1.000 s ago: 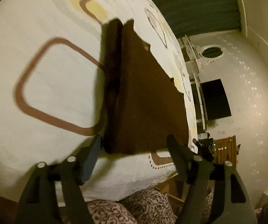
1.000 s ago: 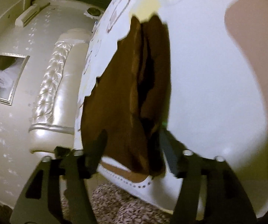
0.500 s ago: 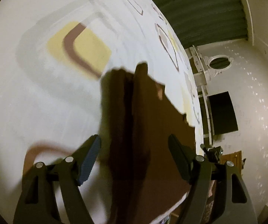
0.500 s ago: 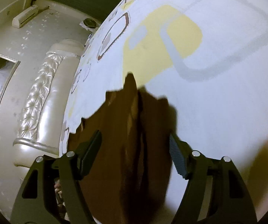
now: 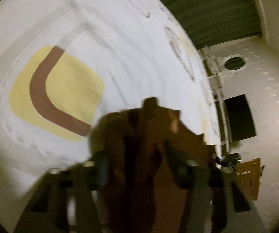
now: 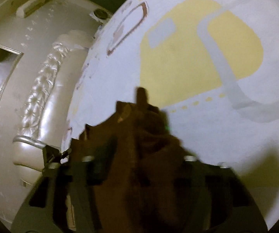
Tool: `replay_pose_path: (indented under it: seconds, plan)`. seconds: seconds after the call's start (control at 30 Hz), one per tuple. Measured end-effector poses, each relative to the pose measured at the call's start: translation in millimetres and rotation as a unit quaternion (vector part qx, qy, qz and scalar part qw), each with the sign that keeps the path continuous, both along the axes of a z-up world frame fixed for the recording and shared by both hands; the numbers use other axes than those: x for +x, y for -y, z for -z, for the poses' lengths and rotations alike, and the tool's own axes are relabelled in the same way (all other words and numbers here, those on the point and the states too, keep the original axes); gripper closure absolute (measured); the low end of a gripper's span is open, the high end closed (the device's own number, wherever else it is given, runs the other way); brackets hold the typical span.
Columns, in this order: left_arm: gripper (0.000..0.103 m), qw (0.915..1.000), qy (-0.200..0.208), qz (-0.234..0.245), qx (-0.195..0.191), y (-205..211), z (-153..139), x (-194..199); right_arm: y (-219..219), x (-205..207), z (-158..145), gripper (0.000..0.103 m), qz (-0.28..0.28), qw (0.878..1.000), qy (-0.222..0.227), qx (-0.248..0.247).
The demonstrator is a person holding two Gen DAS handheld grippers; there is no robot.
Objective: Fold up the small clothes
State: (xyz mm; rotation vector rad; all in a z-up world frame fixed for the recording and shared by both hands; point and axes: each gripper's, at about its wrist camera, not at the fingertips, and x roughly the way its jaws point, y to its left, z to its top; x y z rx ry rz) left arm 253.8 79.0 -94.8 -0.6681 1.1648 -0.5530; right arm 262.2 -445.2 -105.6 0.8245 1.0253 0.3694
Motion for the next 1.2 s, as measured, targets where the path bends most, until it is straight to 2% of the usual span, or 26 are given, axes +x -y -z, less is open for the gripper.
replay_pose_path:
  seconds: [0.03, 0.07, 0.13, 0.33, 0.83, 1.0, 1.07, 1.2]
  plan:
    - [0.078, 1.0000, -0.004, 0.001, 0.005, 2, 1, 2, -1, 1, 2, 0.083, -0.003, 1.000, -0.005, -0.005]
    - [0.087, 0.9999, -0.008, 0.001, 0.011, 1, 4, 4, -1, 2, 4, 0.085, -0.005, 1.000, -0.008, -0.008]
    - [0.090, 0.9999, -0.011, 0.003, 0.009, -1, 6, 5, 2, 1, 6, 0.089, 0.002, 1.000, -0.007, -0.005]
    - [0.091, 0.9977, 0.020, 0.017, 0.062, 10, 0, 4, 8, -3, 11, 0.090, 0.015, 1.000, -0.001, -0.003]
    - [0.091, 0.9943, 0.037, 0.027, 0.096, 15, -7, 3, 12, -4, 11, 0.090, 0.026, 1.000, 0.007, 0.001]
    - [0.091, 0.9861, 0.070, 0.032, 0.147, 26, -18, 0, 12, -8, 1, 0.091, 0.027, 0.999, 0.032, -0.003]
    - [0.091, 0.9823, 0.078, 0.037, 0.166, 30, -17, -1, 13, -6, 4, 0.091, 0.028, 0.999, 0.025, -0.006]
    - [0.091, 0.9802, 0.081, 0.039, 0.176, 32, -16, -1, 16, -6, 11, 0.091, 0.033, 0.999, 0.018, 0.001]
